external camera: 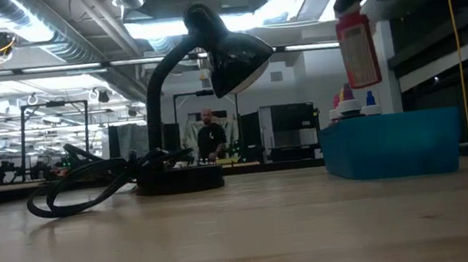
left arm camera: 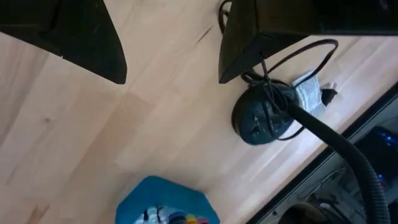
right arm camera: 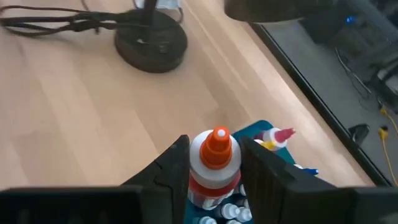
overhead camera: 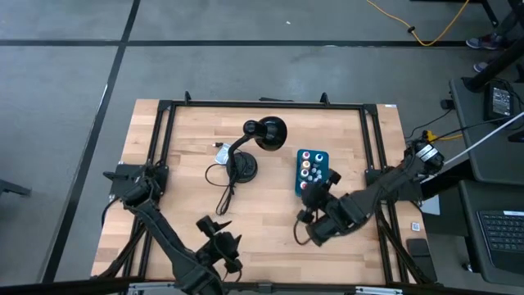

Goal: Pick & Place food coloring
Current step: Put the large orange food coloring bottle into the blue bin

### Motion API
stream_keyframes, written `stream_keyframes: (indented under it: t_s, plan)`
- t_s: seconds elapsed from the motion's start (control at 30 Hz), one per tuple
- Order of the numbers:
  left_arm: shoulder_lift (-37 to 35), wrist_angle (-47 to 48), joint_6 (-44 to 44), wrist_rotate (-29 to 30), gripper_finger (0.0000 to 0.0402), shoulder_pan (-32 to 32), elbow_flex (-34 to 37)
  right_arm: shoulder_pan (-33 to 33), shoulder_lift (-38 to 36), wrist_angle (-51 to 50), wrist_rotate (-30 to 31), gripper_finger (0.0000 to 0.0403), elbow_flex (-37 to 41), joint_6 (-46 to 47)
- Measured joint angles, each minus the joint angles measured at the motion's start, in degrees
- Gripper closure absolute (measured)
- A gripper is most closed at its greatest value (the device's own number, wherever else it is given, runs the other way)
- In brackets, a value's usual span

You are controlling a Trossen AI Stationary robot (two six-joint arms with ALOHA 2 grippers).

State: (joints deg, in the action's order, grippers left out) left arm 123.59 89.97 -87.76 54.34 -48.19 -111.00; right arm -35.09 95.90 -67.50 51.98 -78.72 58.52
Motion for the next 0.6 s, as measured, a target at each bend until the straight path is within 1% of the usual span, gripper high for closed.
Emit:
stream_keyframes:
  t_s: [0.2, 0.3, 0.4, 0.6]
  plan:
    - [-0.02, 0.04, -0.1, -0.02, 0.0157, -0.96, -0.02, 5.18, 0.0, 0.01, -2.15, 0.0278, 0.0, -1.47]
    - [-0.02, 0.03, 0.45, -0.28, 0.0155, -1.13, -0.02, 6.81, -0.01, 0.43, -2.1, 0.0277, 0.15, -0.33]
    - [-0.02, 0.04, 1.83, 0.23, 0.0154, -1.35, -0.02, 7.44, -0.04, 0.77, -2.1, 0.028, 0.83, 2.07]
    - [-0.02, 0.04, 5.8, 1.02, 0.0156, -1.4, -0.02, 7.41, -0.18, 6.73, -0.47, 0.0278, 3.94, 3.22]
